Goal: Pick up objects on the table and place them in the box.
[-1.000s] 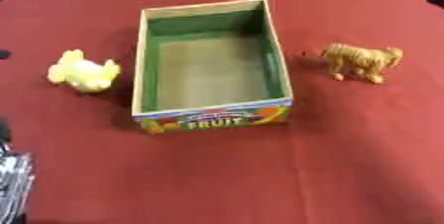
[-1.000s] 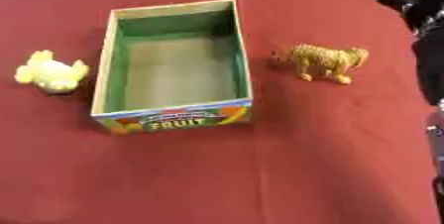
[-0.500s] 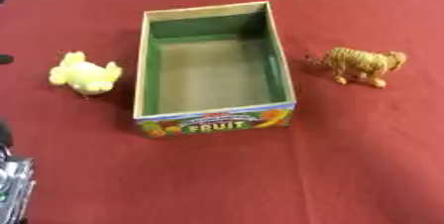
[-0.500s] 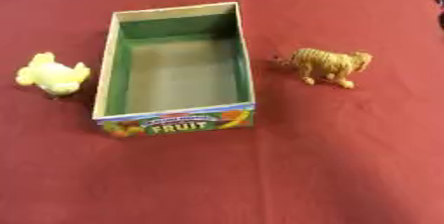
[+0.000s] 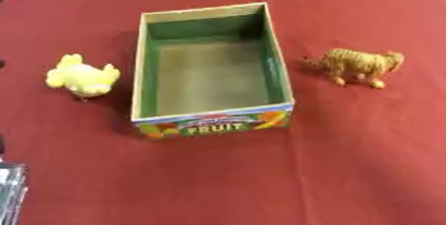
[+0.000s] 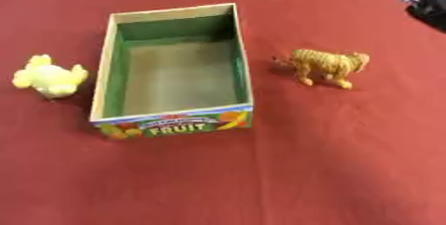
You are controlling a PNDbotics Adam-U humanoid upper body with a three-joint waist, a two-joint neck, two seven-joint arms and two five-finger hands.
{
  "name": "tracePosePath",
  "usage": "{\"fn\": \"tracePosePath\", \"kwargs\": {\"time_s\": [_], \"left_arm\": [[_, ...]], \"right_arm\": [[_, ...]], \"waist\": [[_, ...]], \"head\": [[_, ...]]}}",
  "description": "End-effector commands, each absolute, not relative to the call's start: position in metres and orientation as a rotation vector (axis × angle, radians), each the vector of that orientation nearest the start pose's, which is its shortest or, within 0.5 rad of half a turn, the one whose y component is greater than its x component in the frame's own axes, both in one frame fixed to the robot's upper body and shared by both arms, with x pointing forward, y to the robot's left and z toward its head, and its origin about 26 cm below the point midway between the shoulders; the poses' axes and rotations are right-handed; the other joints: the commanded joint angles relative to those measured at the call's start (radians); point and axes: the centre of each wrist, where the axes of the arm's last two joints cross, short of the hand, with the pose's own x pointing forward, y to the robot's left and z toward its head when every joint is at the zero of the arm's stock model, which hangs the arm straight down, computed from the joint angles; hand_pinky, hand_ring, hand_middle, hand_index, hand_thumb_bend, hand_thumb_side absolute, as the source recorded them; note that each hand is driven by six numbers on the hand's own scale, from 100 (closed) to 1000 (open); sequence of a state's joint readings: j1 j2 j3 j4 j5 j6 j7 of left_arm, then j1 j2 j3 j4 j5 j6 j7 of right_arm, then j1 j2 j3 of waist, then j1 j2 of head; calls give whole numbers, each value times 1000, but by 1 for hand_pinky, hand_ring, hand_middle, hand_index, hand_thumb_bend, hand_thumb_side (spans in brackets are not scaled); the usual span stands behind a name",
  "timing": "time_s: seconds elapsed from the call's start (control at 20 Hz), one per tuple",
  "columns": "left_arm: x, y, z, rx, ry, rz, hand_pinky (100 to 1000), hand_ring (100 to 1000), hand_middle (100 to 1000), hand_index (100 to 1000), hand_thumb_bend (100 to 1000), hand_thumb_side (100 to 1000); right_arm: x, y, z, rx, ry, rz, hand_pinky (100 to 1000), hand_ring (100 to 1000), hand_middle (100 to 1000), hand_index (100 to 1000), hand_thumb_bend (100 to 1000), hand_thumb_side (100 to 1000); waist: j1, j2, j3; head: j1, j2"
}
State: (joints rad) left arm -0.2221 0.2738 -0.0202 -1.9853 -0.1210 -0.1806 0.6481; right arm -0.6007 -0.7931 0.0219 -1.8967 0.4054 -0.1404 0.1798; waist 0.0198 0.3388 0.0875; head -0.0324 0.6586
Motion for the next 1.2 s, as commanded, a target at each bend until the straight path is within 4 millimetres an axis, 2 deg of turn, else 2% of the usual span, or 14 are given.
{"fn": "tracePosePath", "kwargs": {"time_s": [0.05, 0.45, 0.6, 0.95, 1.2], "left_arm": [[293, 257, 179, 516, -2465, 316, 470, 682, 722, 714, 100, 958], [295, 267, 192, 569, -2513, 220, 473, 684, 725, 721, 100, 935], [296, 272, 201, 602, -2542, 167, 475, 687, 726, 726, 100, 925], [297, 284, 220, 701, -2582, 55, 500, 734, 756, 744, 100, 905], [297, 292, 232, 804, -2562, -61, 533, 777, 786, 768, 100, 889]], "right_arm": [[320, -307, 340, 1382, 2690, -1708, 858, 896, 857, 909, 100, 1000], [347, -305, 361, 1488, 2402, -1959, 872, 909, 874, 933, 101, 1000], [361, -306, 367, 1529, 2297, -2090, 883, 921, 890, 957, 204, 1000], [396, -307, 369, 1565, 2130, -2363, 896, 934, 896, 967, 296, 997], [412, -311, 363, 1579, 2040, -2493, 904, 942, 890, 971, 371, 946]], "waist": [[0, -20, 2], [1, -26, 9], [1, -30, 9], [2, -36, 3], [3, -36, -2]], "head": [[-7, -13], [-28, -17], [-34, -15], [-39, -13], [-39, -17]]}}
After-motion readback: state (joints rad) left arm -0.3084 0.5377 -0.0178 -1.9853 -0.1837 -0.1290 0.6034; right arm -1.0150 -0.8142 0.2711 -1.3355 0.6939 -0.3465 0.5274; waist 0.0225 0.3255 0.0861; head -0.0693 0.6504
